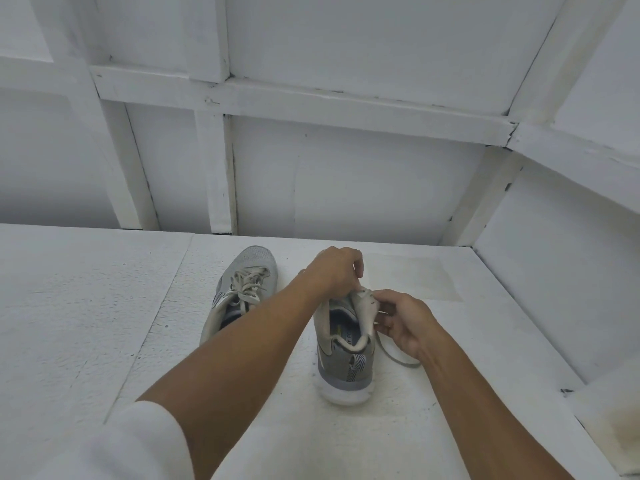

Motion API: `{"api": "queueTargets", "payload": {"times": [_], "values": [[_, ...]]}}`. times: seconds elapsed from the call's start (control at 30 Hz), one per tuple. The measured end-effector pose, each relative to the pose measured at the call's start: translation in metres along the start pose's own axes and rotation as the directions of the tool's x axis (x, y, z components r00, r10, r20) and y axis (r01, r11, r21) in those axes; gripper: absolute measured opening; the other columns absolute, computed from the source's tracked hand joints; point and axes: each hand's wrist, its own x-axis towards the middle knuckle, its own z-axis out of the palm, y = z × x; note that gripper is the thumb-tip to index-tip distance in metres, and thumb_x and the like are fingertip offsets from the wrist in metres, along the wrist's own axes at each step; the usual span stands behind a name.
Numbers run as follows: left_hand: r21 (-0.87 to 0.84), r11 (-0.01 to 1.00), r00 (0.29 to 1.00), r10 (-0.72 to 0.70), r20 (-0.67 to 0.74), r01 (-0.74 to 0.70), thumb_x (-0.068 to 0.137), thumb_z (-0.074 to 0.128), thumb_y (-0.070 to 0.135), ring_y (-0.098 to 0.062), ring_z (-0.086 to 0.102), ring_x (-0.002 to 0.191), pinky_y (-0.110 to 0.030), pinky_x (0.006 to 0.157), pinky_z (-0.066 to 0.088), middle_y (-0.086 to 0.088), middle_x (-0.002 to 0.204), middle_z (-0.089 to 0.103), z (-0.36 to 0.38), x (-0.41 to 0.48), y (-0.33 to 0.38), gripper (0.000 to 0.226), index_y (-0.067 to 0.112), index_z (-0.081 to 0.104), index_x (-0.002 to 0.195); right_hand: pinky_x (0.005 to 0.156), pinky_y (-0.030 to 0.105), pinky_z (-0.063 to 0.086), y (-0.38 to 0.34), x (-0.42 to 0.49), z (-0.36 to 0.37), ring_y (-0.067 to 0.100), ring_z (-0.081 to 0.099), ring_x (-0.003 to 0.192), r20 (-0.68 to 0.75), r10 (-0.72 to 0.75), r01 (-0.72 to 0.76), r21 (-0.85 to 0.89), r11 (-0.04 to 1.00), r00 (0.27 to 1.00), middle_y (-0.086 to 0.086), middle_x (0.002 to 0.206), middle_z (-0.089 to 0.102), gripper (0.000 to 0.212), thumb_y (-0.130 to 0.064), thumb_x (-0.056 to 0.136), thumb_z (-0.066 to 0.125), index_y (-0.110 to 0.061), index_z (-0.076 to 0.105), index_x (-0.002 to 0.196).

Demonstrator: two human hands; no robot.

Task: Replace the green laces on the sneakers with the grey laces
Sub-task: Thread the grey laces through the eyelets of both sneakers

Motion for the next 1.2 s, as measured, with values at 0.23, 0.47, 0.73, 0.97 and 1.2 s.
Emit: {"api": "queueTargets", "payload": {"times": [0.23,0.47,0.73,0.97,1.2], "values": [[-0.034,0.999,1.0,-0.015,-0.002,0.015,0.081,0.073,0.014,-0.02,0.061,0.101,-0.037,0.09,0.051,0.0,0.097,0.07,0.002,-0.002,-0.001,0.015,0.021,0.06,0.084,0.074,0.033,0.047,-0.001,0.001,-0.004,0.025,0.062,0.078,0.033,-0.019,0.02,-0.05,0.999,0.999,0.013,0.095,0.067,0.007,-0.011,0.094,0.053,-0.011,0.059,0.093],[-0.014,0.994,0.992,-0.106,-0.074,0.105,0.075,0.079,0.037,-0.019,0.06,0.097,-0.04,0.091,0.047,0.003,0.1,0.068,0.003,-0.008,0.005,0.03,0.026,0.054,0.085,0.079,0.033,0.048,-0.013,0.003,-0.01,0.022,0.063,0.087,0.171,0.001,0.028,-0.164,0.986,0.985,0.006,0.1,0.071,0.023,-0.027,0.098,0.052,-0.013,0.068,0.106],[-0.057,0.994,0.99,-0.1,-0.103,0.095,0.085,0.068,0.024,-0.012,0.052,0.117,-0.039,0.1,0.03,0.011,0.116,0.065,0.007,-0.034,-0.003,0.034,0.028,0.057,0.117,0.056,0.022,0.041,-0.016,0.005,-0.001,0.012,0.058,0.064,0.174,-0.248,0.301,-0.448,0.842,0.953,0.008,0.087,0.069,0.01,-0.013,0.096,0.057,-0.014,0.066,0.092],[-0.315,0.941,0.838,-0.267,-0.475,0.121,0.088,0.063,0.024,-0.013,0.05,0.106,-0.027,0.088,0.041,0.006,0.109,0.05,0.027,-0.078,0.0,0.022,0.022,0.058,0.11,0.059,0.014,0.05,-0.023,0.007,0.0,0.012,0.06,0.069,0.251,-0.354,0.434,-0.546,0.716,0.901,0.007,0.086,0.069,0.009,-0.015,0.093,0.062,-0.013,0.071,0.091],[-0.464,0.872,0.803,-0.385,-0.455,0.155,0.093,0.058,0.025,-0.017,0.056,0.098,-0.031,0.084,0.046,-0.001,0.107,0.057,0.044,-0.079,-0.005,0.013,0.018,0.055,0.103,0.069,0.029,0.047,-0.031,0.012,0.0,0.011,0.053,0.074,0.335,-0.315,0.457,-0.721,0.521,0.888,0.002,0.087,0.064,0.012,-0.025,0.096,0.054,-0.018,0.061,0.089]]}}
